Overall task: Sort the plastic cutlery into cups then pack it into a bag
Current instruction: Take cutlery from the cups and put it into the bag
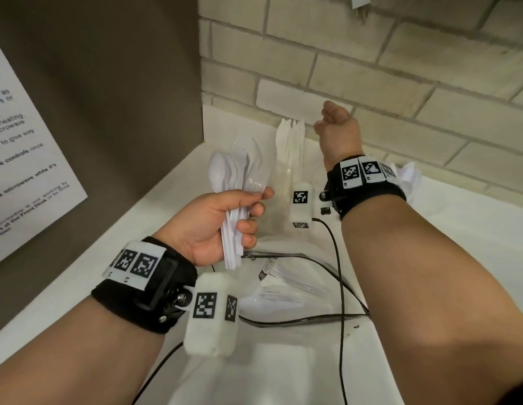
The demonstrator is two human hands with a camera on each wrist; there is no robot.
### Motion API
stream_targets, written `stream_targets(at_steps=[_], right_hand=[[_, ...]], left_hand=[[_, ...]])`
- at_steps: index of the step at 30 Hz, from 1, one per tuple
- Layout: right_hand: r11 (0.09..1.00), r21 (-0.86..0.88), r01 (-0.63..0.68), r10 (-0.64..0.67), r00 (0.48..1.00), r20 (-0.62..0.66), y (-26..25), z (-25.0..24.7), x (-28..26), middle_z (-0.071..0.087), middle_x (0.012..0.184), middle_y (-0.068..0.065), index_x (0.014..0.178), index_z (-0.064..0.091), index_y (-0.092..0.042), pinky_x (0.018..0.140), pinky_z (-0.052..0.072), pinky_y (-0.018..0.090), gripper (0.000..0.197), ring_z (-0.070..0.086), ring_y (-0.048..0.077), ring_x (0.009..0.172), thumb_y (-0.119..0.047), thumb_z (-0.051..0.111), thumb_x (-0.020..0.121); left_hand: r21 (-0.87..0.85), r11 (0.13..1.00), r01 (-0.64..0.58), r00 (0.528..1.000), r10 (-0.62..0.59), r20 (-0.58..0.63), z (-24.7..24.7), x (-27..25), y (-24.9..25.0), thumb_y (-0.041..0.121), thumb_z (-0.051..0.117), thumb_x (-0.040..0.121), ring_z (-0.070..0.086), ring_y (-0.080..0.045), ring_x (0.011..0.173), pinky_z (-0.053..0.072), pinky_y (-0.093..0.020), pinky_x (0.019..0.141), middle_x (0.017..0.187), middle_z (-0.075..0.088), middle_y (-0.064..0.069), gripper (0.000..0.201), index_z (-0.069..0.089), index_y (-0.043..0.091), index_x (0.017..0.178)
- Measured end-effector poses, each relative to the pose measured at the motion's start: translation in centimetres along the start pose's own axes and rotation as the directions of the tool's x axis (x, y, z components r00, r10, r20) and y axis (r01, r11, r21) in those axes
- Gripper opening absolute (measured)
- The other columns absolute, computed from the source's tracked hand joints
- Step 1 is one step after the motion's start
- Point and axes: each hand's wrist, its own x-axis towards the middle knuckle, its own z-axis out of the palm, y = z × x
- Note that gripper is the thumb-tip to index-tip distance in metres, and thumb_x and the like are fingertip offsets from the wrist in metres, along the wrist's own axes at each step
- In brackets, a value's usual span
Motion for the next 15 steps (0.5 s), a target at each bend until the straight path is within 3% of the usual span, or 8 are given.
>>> stream_targets(at_steps=[2,4,8,12,15], right_hand=[[0.999,-0.003,0.034,-0.034,0.999,-0.010,-1.8,-0.6,-1.2,0.056,0.133,0.004,0.134,0.051,-0.009,0.096,0.044,0.019,0.045,0.051,0.014,0.124,0.005,0.049,0.091],[0.998,0.044,0.045,-0.046,0.999,0.019,-4.0,-1.4,-3.4,0.064,0.112,-0.003,0.122,0.062,-0.013,0.082,0.048,0.017,0.036,0.059,0.010,0.106,0.001,0.051,0.090],[0.999,-0.005,0.038,-0.036,0.972,0.231,-7.1,-3.3,-9.9,0.065,0.085,-0.005,0.094,0.067,-0.016,0.074,0.052,0.030,0.007,0.062,0.012,0.081,-0.016,0.062,0.089],[0.961,-0.277,0.025,0.095,0.905,0.414,-6.7,-4.7,-15.4,0.068,0.080,-0.001,0.091,0.066,-0.012,0.069,0.052,0.031,0.035,0.060,0.011,0.075,-0.045,0.070,0.081],[0.962,-0.272,0.027,0.104,0.885,0.453,-4.9,-4.8,-17.5,0.066,0.082,0.006,0.087,0.062,-0.009,0.069,0.049,0.031,0.029,0.059,0.013,0.076,-0.037,0.069,0.084]], left_hand=[[0.026,1.000,-0.009,1.000,0.009,0.015,0.4,-0.4,0.0,0.016,0.057,0.083,0.043,-0.007,0.043,0.040,-0.021,0.043,0.068,0.054,0.002,0.018,0.071,0.012,0.094],[0.052,0.998,-0.022,0.998,0.019,0.051,0.8,-0.8,-0.1,0.017,0.057,0.085,0.045,-0.008,0.045,0.042,-0.023,0.046,0.070,0.055,0.002,0.019,0.071,0.012,0.097],[0.108,0.993,-0.050,0.992,0.037,0.122,1.4,-1.6,-0.2,0.020,0.061,0.084,0.047,-0.010,0.052,0.045,-0.026,0.053,0.075,0.054,0.001,0.026,0.070,0.012,0.107],[0.183,0.979,-0.084,0.992,0.065,0.107,2.2,-2.4,-1.1,0.027,0.062,0.085,0.048,-0.011,0.057,0.047,-0.027,0.058,0.076,0.056,0.002,0.027,0.071,0.015,0.107],[0.233,0.969,-0.075,0.996,0.061,0.067,3.3,-2.7,-2.0,0.027,0.063,0.086,0.053,-0.012,0.058,0.050,-0.030,0.059,0.079,0.062,0.000,0.017,0.072,0.018,0.097]])
